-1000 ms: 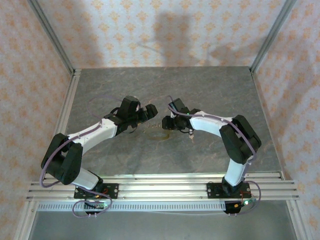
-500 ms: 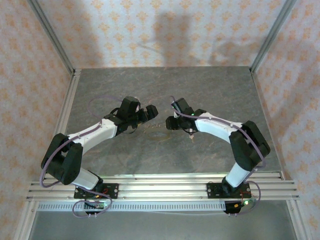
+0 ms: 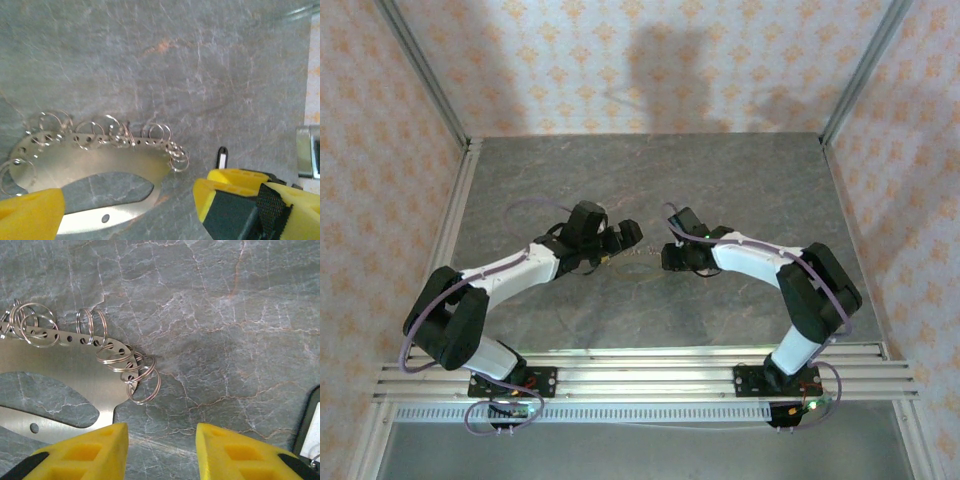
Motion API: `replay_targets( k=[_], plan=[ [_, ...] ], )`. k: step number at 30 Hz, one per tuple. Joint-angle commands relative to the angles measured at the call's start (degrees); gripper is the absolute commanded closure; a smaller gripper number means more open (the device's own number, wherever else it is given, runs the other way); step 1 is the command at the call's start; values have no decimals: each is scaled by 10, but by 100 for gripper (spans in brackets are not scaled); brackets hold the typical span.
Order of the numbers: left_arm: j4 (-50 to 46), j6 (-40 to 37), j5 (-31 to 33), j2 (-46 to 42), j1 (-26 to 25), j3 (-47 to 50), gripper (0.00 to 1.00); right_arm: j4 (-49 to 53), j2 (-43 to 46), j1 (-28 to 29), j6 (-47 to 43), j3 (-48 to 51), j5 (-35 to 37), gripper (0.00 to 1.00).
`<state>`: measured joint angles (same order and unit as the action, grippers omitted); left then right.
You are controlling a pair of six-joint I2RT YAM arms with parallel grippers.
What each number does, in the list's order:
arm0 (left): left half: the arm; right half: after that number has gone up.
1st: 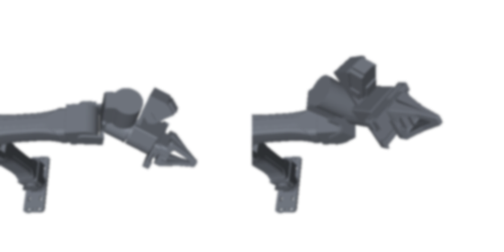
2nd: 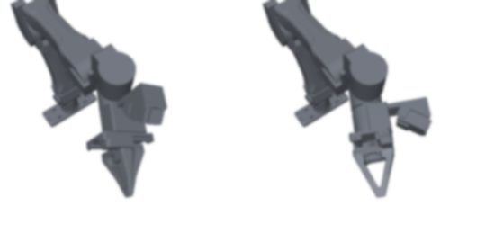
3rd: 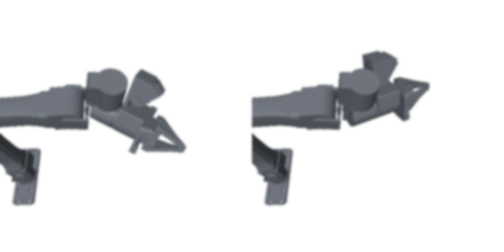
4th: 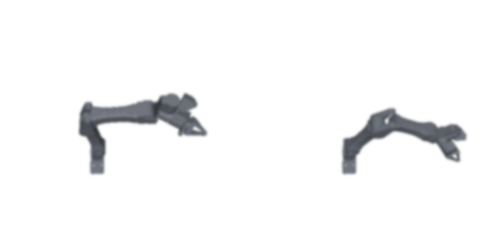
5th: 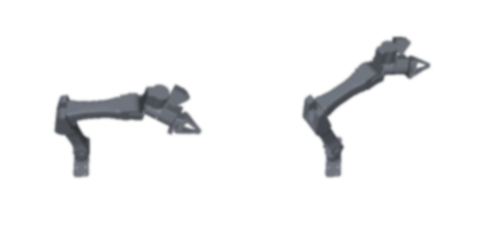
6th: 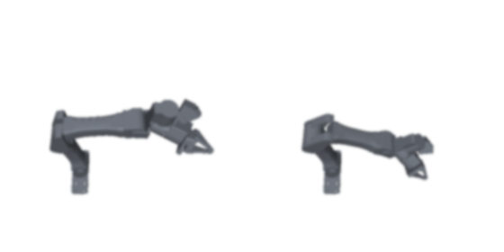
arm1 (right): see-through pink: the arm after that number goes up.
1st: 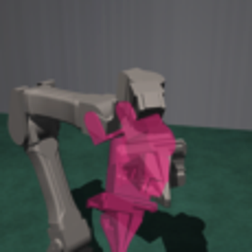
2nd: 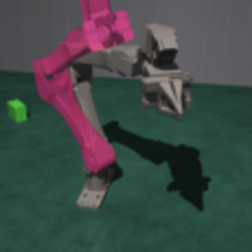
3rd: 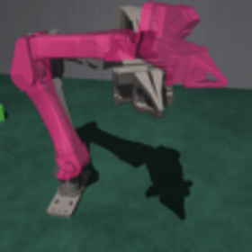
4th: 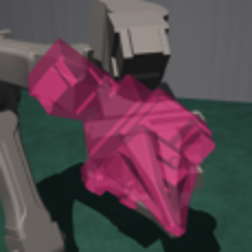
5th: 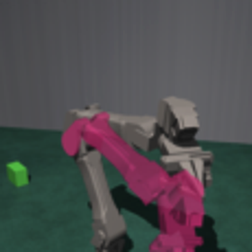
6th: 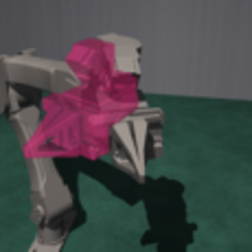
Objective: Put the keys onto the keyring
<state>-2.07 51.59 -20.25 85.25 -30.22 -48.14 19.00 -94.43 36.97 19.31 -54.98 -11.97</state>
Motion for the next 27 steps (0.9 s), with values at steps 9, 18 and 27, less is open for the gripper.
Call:
replay_targets(
  k=[9,18,27],
  plan=[
    [-2,64,77,8,-28,45,0,-13,38,2,40,5,39,60],
    [2,63,80,56,-29,20,0,-7,35,-14,23,-7,35,60],
    [3,43,72,125,-21,-54,0,-12,50,-19,16,7,24,60]
  ],
)
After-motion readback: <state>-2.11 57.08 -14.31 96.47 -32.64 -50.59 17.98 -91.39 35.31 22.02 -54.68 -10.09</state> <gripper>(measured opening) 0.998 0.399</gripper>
